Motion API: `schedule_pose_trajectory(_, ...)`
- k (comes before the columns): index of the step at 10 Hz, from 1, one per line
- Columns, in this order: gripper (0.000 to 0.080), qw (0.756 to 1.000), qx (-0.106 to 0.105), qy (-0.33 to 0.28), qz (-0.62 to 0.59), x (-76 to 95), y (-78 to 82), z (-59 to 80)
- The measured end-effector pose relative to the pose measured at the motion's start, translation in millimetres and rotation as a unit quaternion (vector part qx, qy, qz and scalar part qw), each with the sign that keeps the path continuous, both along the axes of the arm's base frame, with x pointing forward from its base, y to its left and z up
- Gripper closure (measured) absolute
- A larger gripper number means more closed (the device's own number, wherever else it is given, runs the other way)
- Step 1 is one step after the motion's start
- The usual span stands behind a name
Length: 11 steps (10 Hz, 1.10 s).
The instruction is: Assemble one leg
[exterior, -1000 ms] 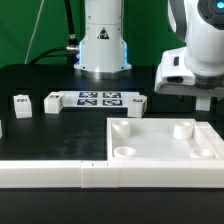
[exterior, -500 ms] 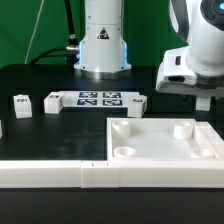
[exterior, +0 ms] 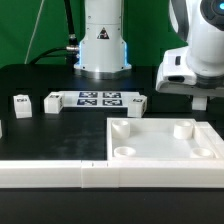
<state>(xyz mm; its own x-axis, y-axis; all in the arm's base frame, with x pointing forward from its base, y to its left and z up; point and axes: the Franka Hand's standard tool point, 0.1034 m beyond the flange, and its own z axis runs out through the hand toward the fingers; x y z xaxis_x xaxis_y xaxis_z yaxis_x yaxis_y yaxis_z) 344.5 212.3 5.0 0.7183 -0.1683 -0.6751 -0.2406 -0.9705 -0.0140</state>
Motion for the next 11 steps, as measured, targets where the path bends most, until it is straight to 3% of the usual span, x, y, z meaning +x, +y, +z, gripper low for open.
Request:
schedule_pose_trajectory(2, 0.0511, 1.0, 0.008, 0.0, 0.012, 1.5, -4.7, 2.5)
schedule_pose_trajectory(5, 0.0511, 1.0, 0.016, -0.01, 0.013, 25.0, -44.2, 52.2)
schedule_pose_trajectory(7, 0.0509, 0.999, 0.033, -0.039, 0.007, 45.7, -86.7, 78.1)
schedule_pose_trajectory(8, 0.0509, 0.998, 0.032, -0.047, -0.003, 54.1, -103.0, 81.4)
schedule_pose_trajectory(9, 0.0509, 0.998, 0.031, -0.055, -0.001, 54.3, -100.3, 78.8)
schedule_pose_trajectory(11, 0.0509, 0.988, 0.012, -0.153, 0.001, 61.7, -97.8, 76.8)
